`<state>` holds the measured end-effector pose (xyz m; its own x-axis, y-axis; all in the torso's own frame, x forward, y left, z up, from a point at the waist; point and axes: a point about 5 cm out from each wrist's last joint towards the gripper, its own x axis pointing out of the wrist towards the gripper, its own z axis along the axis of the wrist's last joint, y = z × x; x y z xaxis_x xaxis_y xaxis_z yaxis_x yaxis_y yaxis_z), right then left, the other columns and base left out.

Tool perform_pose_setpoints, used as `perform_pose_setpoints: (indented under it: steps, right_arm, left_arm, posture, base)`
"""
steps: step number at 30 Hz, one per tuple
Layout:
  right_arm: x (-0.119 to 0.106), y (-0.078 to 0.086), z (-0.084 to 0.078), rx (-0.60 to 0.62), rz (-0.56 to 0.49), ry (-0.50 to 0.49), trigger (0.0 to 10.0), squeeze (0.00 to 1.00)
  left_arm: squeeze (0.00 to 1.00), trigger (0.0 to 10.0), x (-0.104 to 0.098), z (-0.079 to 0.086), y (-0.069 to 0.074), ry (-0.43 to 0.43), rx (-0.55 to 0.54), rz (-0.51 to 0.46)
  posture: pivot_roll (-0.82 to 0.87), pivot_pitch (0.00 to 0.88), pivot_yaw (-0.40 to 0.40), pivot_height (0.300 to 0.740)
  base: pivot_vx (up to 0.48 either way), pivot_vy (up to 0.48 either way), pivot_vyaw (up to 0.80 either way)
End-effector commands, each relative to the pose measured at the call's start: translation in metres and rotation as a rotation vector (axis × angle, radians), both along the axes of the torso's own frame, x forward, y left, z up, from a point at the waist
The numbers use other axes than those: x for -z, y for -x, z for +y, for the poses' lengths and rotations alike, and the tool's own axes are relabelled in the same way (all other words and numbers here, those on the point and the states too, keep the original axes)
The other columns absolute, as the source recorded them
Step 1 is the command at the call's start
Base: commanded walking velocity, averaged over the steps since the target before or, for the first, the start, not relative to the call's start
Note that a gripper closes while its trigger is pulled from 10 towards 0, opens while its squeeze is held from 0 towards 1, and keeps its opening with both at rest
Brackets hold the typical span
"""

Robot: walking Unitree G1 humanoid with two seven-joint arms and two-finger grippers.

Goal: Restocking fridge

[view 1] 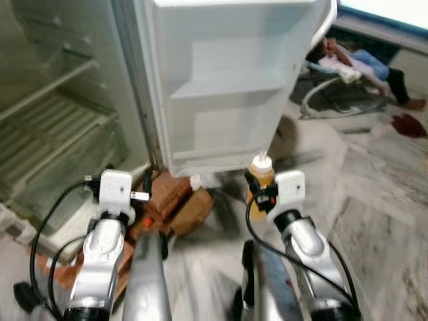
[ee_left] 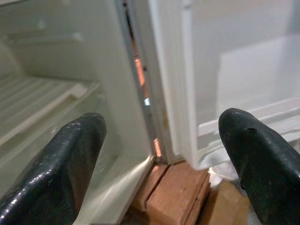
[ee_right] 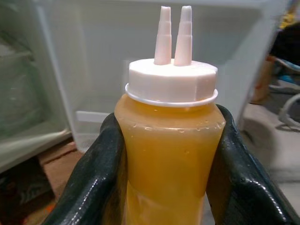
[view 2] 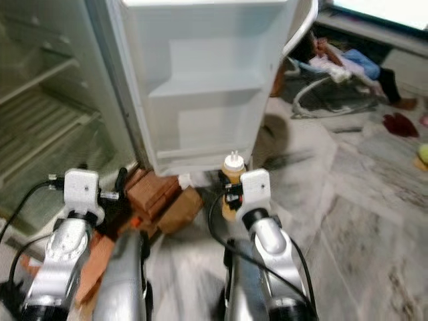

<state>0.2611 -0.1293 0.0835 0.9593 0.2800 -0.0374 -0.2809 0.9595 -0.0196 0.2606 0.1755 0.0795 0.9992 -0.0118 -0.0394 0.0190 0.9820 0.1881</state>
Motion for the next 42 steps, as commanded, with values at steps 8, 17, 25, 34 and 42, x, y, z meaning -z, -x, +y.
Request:
perform_pose_setpoints:
  steps: [8,17,25,34,42]
  right_arm:
    - [-0.008,-0.004,-0.004,0.007,-0.042,0.016,10.0,0.00]
    - [-0.009,-0.004,-0.004,0.005,-0.046,0.026,10.0,0.00]
    - [-0.008,-0.003,-0.002,-0.012,-0.046,0.028,10.0,0.00]
    - [-0.010,-0.002,0.002,-0.053,-0.060,0.038,10.0,0.00]
    - [-0.011,0.002,0.009,-0.108,-0.072,0.050,10.0,0.00]
  left_arm:
    - [0.00,10.0,-0.003,-0.004,-0.002,0.005,0.011,-0.018]
    - [0.00,10.0,-0.002,-0.005,-0.002,0.004,0.014,-0.014]
    - [0.00,10.0,-0.002,-0.006,-0.002,0.005,0.017,-0.017]
    - [0.00,10.0,-0.001,-0.007,-0.002,0.010,0.015,-0.015]
    - [0.00,10.0,0.000,-0.008,-0.002,0.014,0.012,-0.008]
  posture:
    - [-0.01,0.088,-0.040,0.576]
    - [-0.01,0.092,-0.040,0.576]
    - [-0.01,0.093,-0.044,0.576]
    - [-0.01,0.094,-0.046,0.576]
    - [-0.01,0.097,-0.046,0.576]
  base:
    - [0.000,0.000,0.00]
    - [0.264,0.000,0.00]
    - [0.426,0.000,0.00]
    - [0.430,0.000,0.00]
    - [0.372,0.000,0.00]
